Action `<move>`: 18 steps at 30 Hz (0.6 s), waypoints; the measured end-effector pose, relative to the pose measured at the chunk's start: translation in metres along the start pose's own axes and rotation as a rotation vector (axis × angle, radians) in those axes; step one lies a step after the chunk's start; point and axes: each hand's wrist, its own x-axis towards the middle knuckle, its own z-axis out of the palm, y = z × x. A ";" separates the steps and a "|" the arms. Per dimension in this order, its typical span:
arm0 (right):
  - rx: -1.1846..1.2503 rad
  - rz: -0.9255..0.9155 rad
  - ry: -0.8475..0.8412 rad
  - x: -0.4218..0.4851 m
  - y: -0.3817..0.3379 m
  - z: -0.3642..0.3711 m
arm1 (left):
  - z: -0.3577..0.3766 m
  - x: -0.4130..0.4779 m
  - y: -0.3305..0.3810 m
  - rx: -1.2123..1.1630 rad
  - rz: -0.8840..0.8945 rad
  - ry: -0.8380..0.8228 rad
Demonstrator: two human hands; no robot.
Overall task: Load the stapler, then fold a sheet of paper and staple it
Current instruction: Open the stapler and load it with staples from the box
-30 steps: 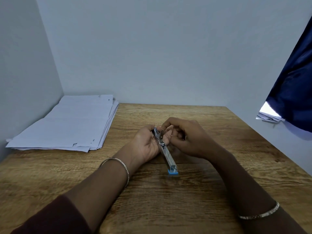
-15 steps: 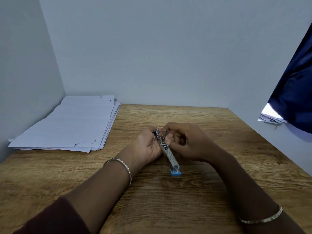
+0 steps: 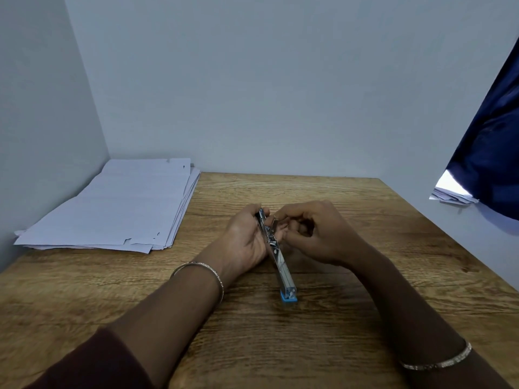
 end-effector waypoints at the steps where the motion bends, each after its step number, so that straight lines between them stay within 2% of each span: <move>1: 0.008 -0.001 0.005 0.000 0.000 0.000 | 0.000 0.001 0.000 0.013 0.014 -0.003; 6: 0.091 -0.009 0.026 -0.001 0.001 0.001 | 0.003 -0.001 0.000 0.040 0.103 -0.065; 12: 0.118 -0.022 -0.003 -0.003 0.000 -0.005 | 0.000 0.000 0.002 -0.010 0.121 -0.159; 18: 0.207 -0.031 0.008 -0.004 -0.003 -0.006 | 0.000 0.005 -0.001 0.077 0.188 -0.103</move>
